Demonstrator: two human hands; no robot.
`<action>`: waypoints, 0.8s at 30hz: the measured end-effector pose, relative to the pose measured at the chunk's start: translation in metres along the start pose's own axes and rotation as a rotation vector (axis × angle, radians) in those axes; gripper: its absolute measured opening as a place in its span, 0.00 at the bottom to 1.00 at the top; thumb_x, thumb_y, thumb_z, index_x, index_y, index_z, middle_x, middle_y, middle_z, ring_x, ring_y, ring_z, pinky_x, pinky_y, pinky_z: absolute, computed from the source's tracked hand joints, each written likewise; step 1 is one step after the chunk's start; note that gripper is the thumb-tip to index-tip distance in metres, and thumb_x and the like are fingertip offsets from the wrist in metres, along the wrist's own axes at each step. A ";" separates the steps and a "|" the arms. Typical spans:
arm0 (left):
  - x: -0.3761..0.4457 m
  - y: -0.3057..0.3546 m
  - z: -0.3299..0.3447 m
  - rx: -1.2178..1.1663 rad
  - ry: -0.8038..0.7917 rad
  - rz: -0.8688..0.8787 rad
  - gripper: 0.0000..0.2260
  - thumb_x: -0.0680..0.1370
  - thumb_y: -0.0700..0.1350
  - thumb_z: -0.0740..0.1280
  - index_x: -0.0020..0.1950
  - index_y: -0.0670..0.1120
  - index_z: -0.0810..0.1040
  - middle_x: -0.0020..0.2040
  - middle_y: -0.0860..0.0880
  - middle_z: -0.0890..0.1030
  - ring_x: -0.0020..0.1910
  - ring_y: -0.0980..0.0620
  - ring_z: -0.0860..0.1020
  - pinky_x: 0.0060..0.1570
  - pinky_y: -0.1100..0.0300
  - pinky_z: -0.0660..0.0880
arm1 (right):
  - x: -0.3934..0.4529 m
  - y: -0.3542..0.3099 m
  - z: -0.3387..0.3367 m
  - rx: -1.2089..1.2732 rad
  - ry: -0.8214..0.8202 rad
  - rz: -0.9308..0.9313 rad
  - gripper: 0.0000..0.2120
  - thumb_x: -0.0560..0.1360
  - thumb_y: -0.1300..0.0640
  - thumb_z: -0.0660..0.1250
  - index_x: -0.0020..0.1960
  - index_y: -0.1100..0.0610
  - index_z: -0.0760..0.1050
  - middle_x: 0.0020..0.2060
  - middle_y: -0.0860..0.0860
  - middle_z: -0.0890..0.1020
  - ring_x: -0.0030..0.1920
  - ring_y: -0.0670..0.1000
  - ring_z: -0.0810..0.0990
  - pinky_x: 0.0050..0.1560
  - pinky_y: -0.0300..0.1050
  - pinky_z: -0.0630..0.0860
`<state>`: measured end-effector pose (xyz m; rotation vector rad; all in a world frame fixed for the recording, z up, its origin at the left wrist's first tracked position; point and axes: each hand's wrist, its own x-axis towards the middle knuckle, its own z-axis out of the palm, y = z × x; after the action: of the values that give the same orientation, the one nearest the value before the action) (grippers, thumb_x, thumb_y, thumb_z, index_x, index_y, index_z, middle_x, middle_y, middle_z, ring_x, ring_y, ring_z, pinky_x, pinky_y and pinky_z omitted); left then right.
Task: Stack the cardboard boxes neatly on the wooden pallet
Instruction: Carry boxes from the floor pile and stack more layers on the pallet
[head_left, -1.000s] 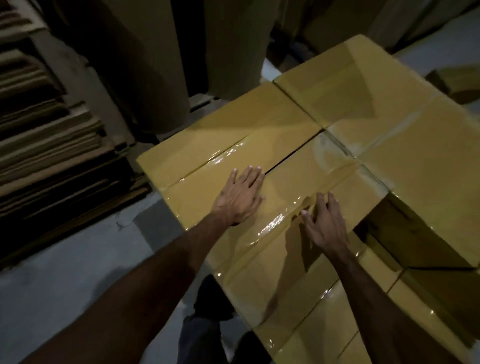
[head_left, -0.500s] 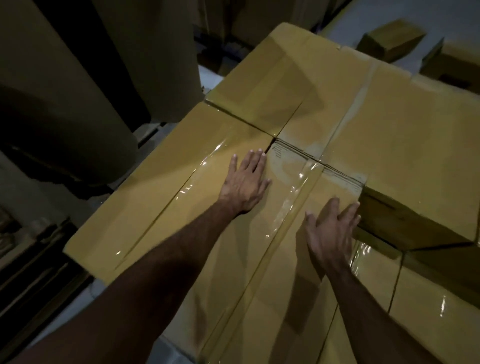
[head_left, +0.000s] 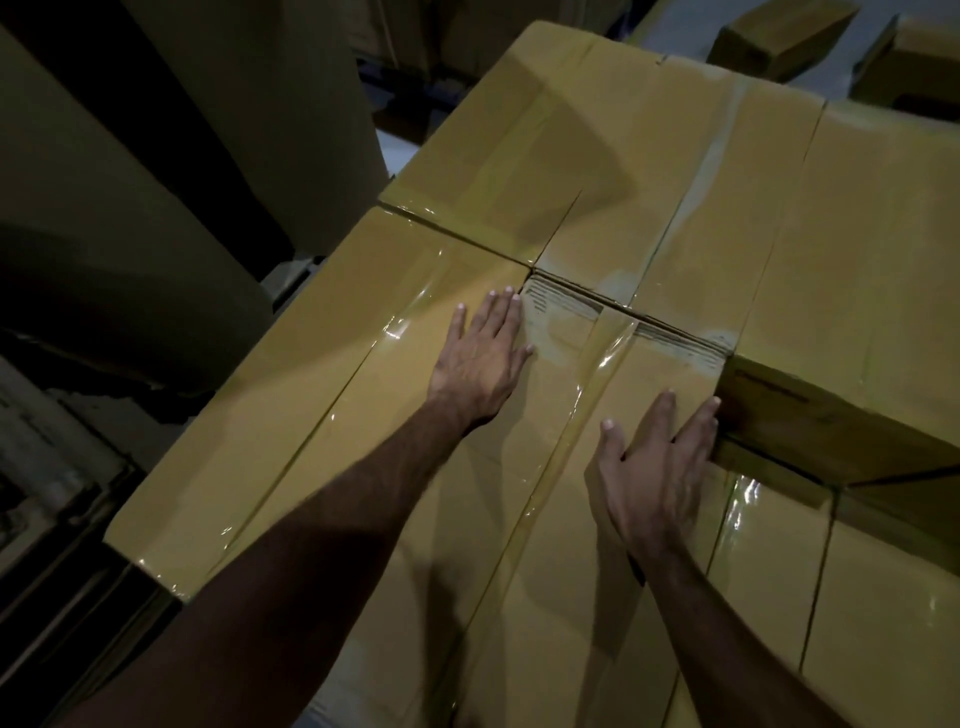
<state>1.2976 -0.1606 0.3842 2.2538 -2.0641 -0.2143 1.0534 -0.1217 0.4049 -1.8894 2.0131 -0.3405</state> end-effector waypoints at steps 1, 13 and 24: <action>0.000 0.000 0.000 0.004 0.003 0.001 0.31 0.88 0.60 0.42 0.86 0.44 0.44 0.87 0.47 0.45 0.85 0.48 0.44 0.83 0.40 0.44 | 0.000 0.000 0.000 0.006 0.003 -0.002 0.39 0.82 0.40 0.63 0.85 0.56 0.53 0.84 0.62 0.44 0.83 0.65 0.49 0.74 0.63 0.66; 0.000 0.006 -0.004 0.036 -0.035 -0.036 0.31 0.87 0.58 0.37 0.86 0.43 0.43 0.87 0.45 0.44 0.85 0.46 0.44 0.83 0.39 0.48 | -0.011 0.029 -0.022 0.190 -0.228 -0.094 0.44 0.82 0.43 0.67 0.86 0.51 0.43 0.82 0.49 0.30 0.83 0.61 0.55 0.72 0.59 0.70; -0.053 0.015 -0.006 -0.025 -0.015 -0.131 0.29 0.88 0.57 0.44 0.86 0.43 0.50 0.86 0.44 0.53 0.85 0.45 0.51 0.82 0.39 0.52 | -0.133 0.068 -0.022 0.337 -0.368 -0.089 0.44 0.84 0.41 0.62 0.85 0.50 0.33 0.85 0.49 0.43 0.83 0.54 0.55 0.77 0.52 0.61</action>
<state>1.2793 -0.1097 0.3949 2.3815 -1.9106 -0.2641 0.9881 0.0143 0.4097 -1.6887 1.5296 -0.3067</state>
